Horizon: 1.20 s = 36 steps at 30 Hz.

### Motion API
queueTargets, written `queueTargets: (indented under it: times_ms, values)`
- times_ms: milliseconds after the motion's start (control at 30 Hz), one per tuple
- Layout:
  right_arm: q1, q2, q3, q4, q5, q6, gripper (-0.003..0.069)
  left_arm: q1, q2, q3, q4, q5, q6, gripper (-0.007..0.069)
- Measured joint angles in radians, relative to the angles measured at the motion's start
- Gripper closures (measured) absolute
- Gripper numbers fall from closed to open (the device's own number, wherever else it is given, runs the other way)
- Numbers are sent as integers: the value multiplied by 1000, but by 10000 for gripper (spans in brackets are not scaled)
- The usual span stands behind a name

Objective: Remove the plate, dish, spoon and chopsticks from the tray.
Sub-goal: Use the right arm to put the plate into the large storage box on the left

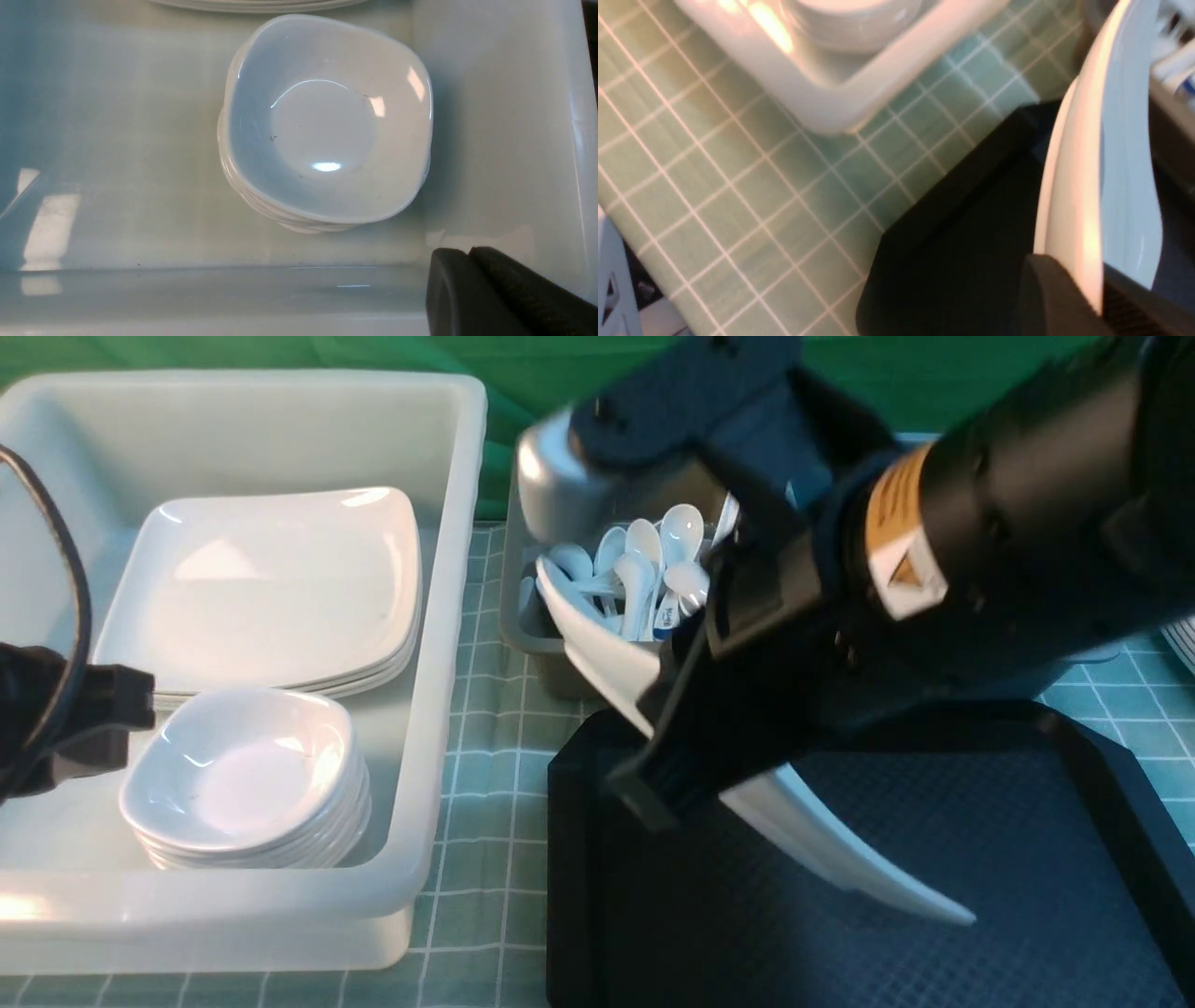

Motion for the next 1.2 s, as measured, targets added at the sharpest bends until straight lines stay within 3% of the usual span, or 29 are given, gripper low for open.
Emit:
queueTargets:
  times_ms: [233,567,733,900,1033,1200]
  values:
    - [0,10,-182,-6,-2,-92,598,0,0,0,-24,19,-3,615]
    - [-81,124,-307,-26,-293,-260,598,16,0,15,-3,46,-20,615]
    - [-100,262,-373,-22,-435,-327,598,196,5,20,-10,46,13,615]
    - [-90,377,-449,-16,-560,-468,598,421,5,20,-160,47,109,615]
    - [-71,474,-465,-16,-708,-560,598,538,4,20,-339,36,208,615]
    - [-58,586,-465,-15,-813,-639,598,618,-7,20,-387,33,241,615]
